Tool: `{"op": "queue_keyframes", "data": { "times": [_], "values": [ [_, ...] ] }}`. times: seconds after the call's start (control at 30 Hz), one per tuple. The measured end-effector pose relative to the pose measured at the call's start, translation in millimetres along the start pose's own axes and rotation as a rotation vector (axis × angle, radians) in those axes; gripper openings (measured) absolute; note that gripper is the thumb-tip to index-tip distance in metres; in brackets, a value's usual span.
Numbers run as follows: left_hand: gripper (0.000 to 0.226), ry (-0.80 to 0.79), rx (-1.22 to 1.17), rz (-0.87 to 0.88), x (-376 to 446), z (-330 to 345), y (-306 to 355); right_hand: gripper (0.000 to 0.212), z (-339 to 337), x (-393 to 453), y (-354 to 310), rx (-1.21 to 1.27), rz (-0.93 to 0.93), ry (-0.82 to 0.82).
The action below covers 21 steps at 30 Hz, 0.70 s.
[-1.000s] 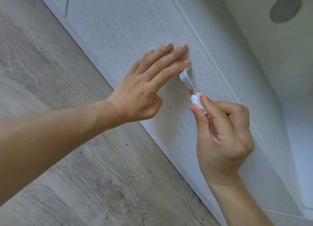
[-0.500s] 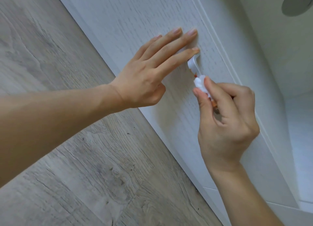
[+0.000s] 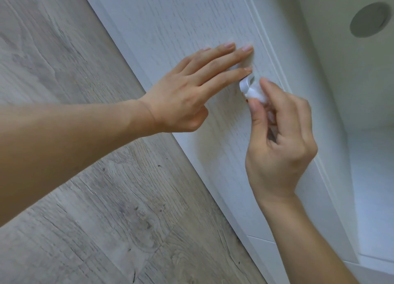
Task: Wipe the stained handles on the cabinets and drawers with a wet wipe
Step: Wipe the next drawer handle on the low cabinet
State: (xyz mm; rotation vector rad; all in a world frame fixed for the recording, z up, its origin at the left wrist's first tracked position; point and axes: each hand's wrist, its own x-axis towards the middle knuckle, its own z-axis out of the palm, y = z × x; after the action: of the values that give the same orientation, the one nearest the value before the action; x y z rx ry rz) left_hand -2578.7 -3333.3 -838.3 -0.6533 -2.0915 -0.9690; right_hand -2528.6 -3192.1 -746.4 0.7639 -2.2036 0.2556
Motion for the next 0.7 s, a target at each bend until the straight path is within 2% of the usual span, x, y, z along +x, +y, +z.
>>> {"op": "queue_keyframes", "data": {
  "times": [0.17,0.37,0.7],
  "values": [
    [0.082,-0.016,0.004,0.029,-0.1,-1.2,-5.2,0.019,2.6,-4.1,9.4,-0.078,-0.084,0.006],
    [0.083,-0.021,0.009,0.043,-0.8,1.3,-6.9,0.013,3.5,-0.6,12.5,-0.118,-0.267,-0.004],
    [0.081,0.006,-0.023,0.070,0.7,1.6,-9.4,0.015,4.0,1.3,7.4,-0.195,-0.253,0.000]
  ]
}}
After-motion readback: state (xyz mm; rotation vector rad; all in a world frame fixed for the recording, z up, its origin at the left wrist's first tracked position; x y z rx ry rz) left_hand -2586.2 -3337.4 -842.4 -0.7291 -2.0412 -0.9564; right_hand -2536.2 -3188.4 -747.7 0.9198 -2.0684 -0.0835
